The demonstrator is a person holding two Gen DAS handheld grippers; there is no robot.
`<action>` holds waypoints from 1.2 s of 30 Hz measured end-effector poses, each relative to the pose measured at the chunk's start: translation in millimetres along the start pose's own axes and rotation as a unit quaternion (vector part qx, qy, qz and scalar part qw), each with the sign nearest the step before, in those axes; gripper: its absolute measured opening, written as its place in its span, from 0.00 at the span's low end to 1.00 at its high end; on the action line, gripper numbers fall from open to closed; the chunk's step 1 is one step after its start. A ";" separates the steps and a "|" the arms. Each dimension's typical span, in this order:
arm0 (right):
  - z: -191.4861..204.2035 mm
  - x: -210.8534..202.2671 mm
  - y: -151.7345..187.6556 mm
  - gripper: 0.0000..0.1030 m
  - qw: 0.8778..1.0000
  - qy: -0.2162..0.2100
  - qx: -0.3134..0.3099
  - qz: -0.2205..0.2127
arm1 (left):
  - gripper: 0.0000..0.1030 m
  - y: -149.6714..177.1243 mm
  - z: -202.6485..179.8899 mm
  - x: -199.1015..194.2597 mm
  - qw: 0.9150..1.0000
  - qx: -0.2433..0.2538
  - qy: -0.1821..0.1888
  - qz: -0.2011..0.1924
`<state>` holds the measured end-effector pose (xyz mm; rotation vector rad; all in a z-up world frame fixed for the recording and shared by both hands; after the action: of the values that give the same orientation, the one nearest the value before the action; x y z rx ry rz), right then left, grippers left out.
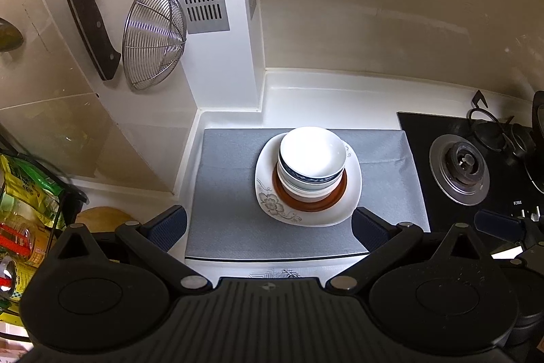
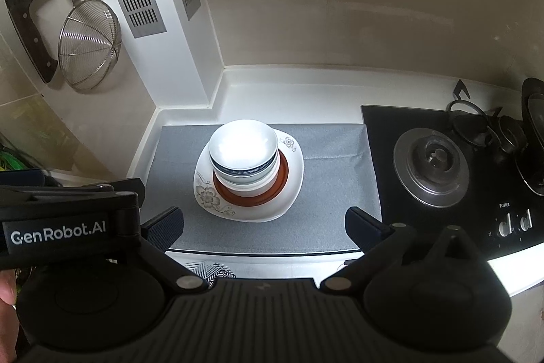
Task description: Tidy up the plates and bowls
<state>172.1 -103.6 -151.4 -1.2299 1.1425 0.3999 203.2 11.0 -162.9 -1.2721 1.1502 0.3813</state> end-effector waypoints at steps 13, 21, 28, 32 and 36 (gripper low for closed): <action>-6.2 -4.5 -0.7 0.99 1.000 -0.002 0.005 -0.004 | 1.00 -1.7 -3.6 -3.2 1.000 0.011 0.004 -0.006; -3.0 -3.9 0.6 0.99 1.000 -0.007 0.003 0.000 | 1.00 -1.4 -0.5 -4.5 1.000 0.009 0.002 -0.002; -0.7 -5.5 1.5 0.99 1.000 -0.012 -0.001 0.000 | 1.00 -0.1 0.0 -7.6 1.000 0.007 -0.003 -0.003; -0.8 -6.3 1.6 0.99 1.000 -0.012 -0.001 -0.001 | 1.00 0.3 -0.4 -8.6 1.000 0.007 -0.004 -0.005; -1.5 -7.3 2.2 0.99 1.000 -0.012 0.000 0.001 | 1.00 1.1 -0.7 -8.7 1.000 0.007 -0.004 -0.004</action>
<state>166.6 -101.8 -146.2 -1.2212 1.1229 0.4157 198.3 13.7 -156.2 -1.2616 1.1395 0.3717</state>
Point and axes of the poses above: each gripper's, at about its wrist camera, not at the fingertips, and x roughly the way its jaws point, z to its left, y to its underside, the point moved 10 cm from there along x, roughly the way its jaws point, and after that the axes turned 14 degrees about y, right-handed, at the moved point
